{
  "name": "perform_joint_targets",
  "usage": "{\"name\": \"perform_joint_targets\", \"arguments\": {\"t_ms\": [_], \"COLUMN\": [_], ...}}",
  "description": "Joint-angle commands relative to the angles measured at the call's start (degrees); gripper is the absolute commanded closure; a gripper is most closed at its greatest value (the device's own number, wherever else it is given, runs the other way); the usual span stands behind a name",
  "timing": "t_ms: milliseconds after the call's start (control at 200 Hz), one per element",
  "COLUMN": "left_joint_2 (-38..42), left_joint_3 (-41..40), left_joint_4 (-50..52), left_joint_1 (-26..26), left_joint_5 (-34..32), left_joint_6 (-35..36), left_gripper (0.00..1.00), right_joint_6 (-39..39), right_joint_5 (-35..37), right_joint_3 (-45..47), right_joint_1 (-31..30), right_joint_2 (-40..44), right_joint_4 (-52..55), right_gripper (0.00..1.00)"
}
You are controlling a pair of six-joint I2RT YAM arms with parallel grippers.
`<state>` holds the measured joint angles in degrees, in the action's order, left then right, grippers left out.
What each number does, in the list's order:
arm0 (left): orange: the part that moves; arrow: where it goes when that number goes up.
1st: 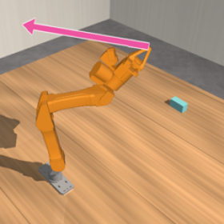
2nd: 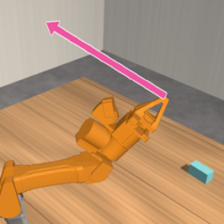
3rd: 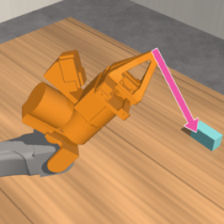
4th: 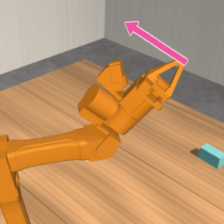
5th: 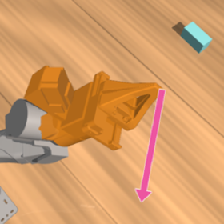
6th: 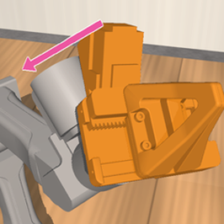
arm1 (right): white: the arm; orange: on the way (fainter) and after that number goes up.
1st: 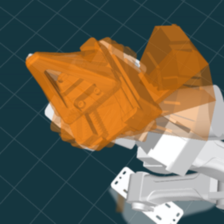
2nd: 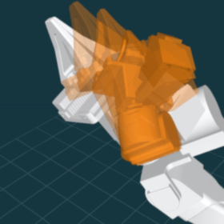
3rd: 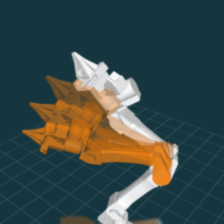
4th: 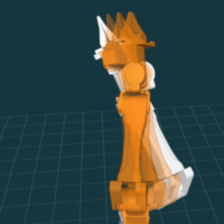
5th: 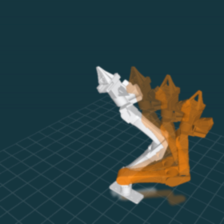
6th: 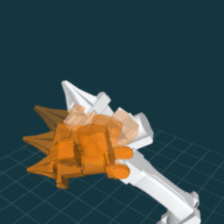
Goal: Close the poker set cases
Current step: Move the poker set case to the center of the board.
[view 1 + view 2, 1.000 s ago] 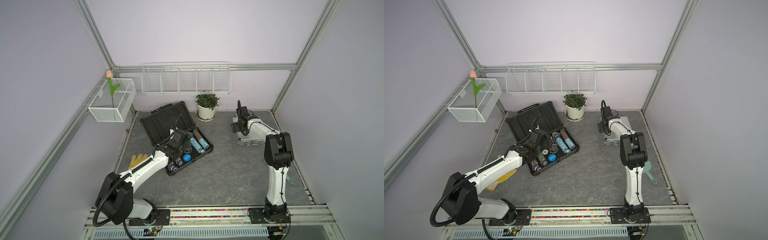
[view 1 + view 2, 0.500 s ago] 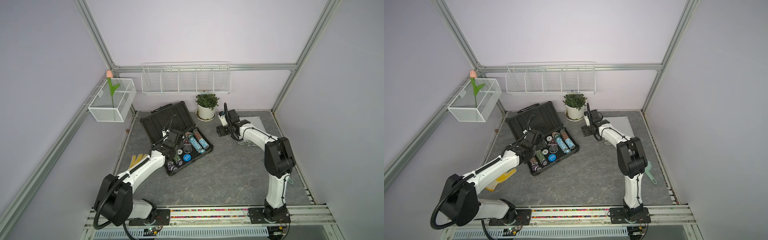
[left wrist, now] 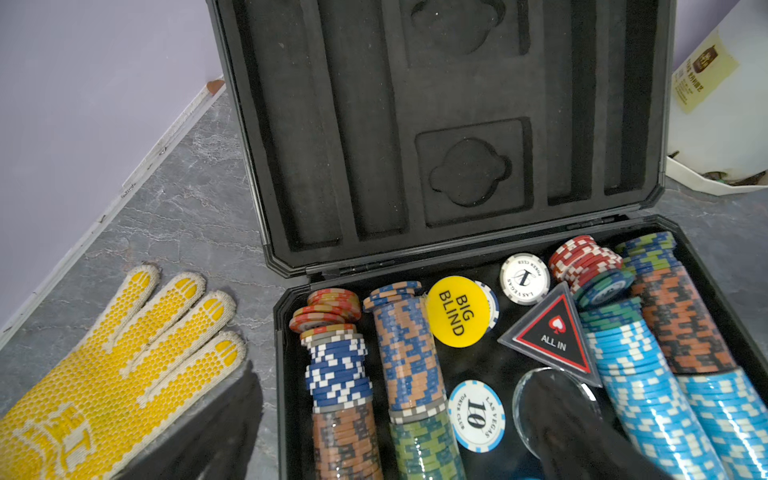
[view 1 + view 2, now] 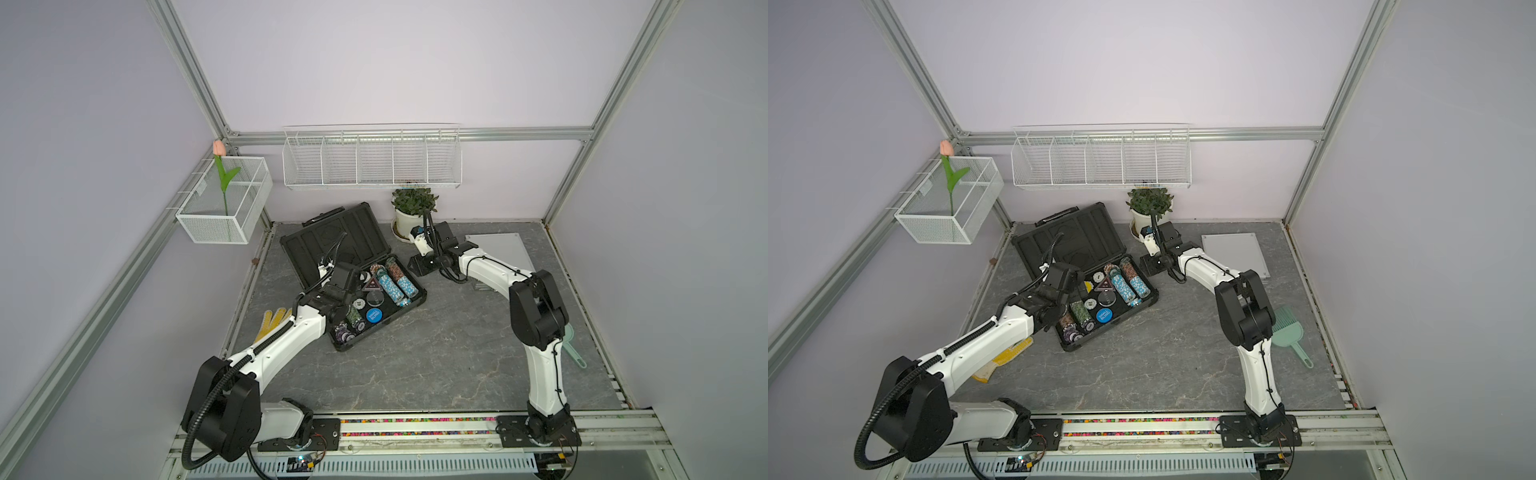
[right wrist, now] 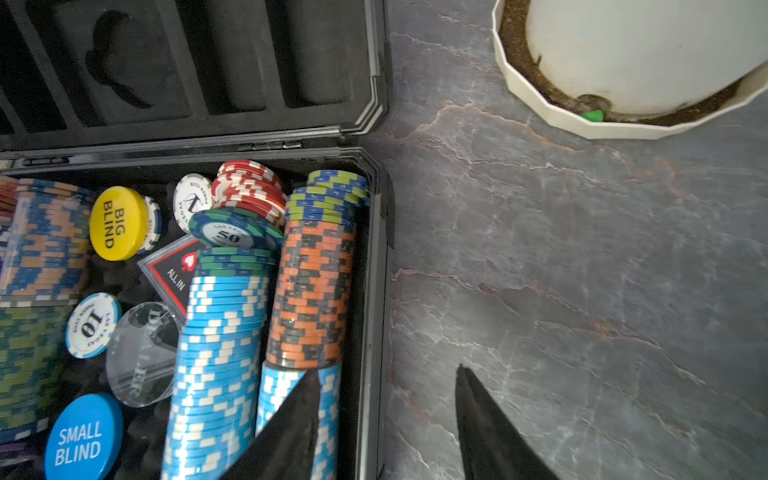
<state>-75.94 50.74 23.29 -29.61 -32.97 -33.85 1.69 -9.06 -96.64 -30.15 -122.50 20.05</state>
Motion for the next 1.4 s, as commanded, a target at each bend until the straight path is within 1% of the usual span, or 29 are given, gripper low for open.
{"name": "perform_joint_targets", "arguments": {"t_ms": [0, 385, 505, 590, 640, 785, 855, 935, 1085, 1160, 1394], "left_joint_2": [1.46, 2.9, 3.09, 3.19, 3.25, 3.26, 3.26, 3.22, 3.19, 3.21, 3.45], "left_joint_3": [-0.83, -2.13, -2.18, -2.2, -2.19, -2.28, -2.4, -2.43, -2.63, -2.71, -2.97], "left_joint_4": [0.79, 0.2, 0.03, 0.03, -0.07, -0.08, -0.24, -0.21, -0.46, -0.56, -0.35], "left_joint_1": [0.43, 1.13, 1.3, 1.48, 1.57, 1.7, 1.74, 1.83, 1.83, 1.82, 1.83], "left_joint_5": [-0.91, -0.61, -0.47, -0.43, -0.34, -0.08, -0.03, 0.19, 0.51, 0.48, 0.54], "left_joint_6": [-1.32, -1.0, -0.87, -0.7, -0.56, -0.34, -0.34, -0.35, -0.52, -0.53, -0.52], "left_gripper": [0.01, 0.0, 0.0, 0.0, 0.0, 0.0, 0.0, 0.01, 0.0, 0.0, 0.0], "right_joint_6": [-0.13, -1.76, -2.48, -3.04, -3.57, -4.65, -5.32, -5.95, -6.36, -5.86, -1.73], "right_joint_5": [-0.55, 3.06, 4.15, 5.17, 5.68, 7.88, 8.97, 10.5, 12.59, 13.55, 16.98], "right_joint_3": [-2.29, -7.52, -8.52, -8.57, -8.57, -7.89, -6.82, -5.19, -1.59, 0.72, 12.27], "right_joint_1": [-0.67, -2.09, -2.48, -2.77, -2.84, -2.94, -2.98, -2.98, -2.86, -2.8, -2.06], "right_joint_2": [-2.13, -8.28, -9.53, -9.91, -10.03, -9.74, -9.22, -8.4, -6.6, -5.38, 1.43], "right_joint_4": [0.86, 3.64, 4.46, 4.72, 4.94, 5.61, 5.48, 5.14, 4.64, 3.86, -0.54], "right_gripper": [0.49, 0.56, 0.64, 0.66, 0.71, 0.77, 0.8, 0.82, 0.92, 0.93, 0.93]}}
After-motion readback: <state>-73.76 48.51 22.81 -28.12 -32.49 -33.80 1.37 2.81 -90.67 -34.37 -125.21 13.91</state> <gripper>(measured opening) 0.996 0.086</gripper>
